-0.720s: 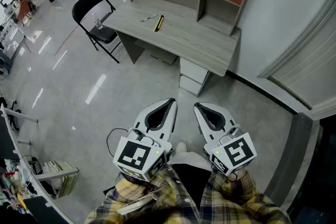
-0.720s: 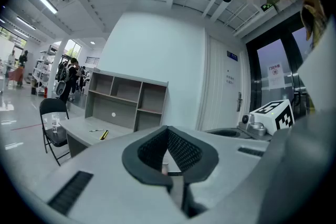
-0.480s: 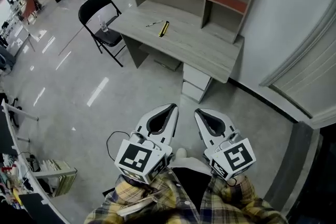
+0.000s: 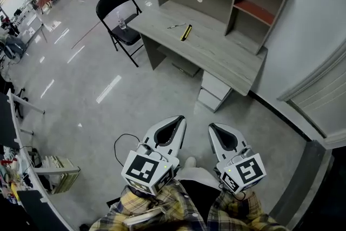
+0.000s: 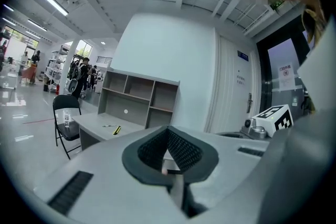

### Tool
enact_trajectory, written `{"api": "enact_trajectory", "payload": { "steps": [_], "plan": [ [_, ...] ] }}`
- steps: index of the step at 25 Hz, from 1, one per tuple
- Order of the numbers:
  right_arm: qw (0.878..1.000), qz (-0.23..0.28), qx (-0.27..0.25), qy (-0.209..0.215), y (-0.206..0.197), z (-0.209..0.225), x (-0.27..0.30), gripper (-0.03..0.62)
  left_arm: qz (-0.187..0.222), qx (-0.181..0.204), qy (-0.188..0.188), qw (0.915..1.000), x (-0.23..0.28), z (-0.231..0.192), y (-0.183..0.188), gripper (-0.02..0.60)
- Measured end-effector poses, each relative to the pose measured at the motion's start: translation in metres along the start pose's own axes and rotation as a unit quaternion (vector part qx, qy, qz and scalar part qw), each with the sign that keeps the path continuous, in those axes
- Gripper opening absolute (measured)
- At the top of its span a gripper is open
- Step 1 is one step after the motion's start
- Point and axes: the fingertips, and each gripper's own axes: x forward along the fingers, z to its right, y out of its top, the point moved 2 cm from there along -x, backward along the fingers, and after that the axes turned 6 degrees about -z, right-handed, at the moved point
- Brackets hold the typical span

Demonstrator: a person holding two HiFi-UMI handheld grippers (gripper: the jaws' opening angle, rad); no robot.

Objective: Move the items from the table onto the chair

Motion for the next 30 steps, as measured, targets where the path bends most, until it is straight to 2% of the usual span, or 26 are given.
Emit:
{"api": "enact_trajectory", "payload": {
  "steps": [8,18,23,30],
  "plan": [
    [1.0,-0.016,0.0,-0.003,0.011,0.006,0.072,0.017,0.001,-0.003,-0.012,0.9999,0.026,-0.07,0.011,0.003],
    [1.0,-0.016,-0.023,-0.01,0.067,0.012,0.22,0.017,0.013,0.005,-0.01,0.9999,0.052,-0.218,0.066,0.003],
    [0.999,-0.008,-0.014,-0.033,0.081,0.012,0.286,0.017,0.004,0.012,-0.014,0.9998,0.06,-0.289,0.074,0.004],
    [0.998,-0.053,-0.001,-0.043,0.071,0.022,0.342,0.017,-0.009,-0.024,0.005,0.9997,0.072,-0.363,0.069,0.003]
  ]
}}
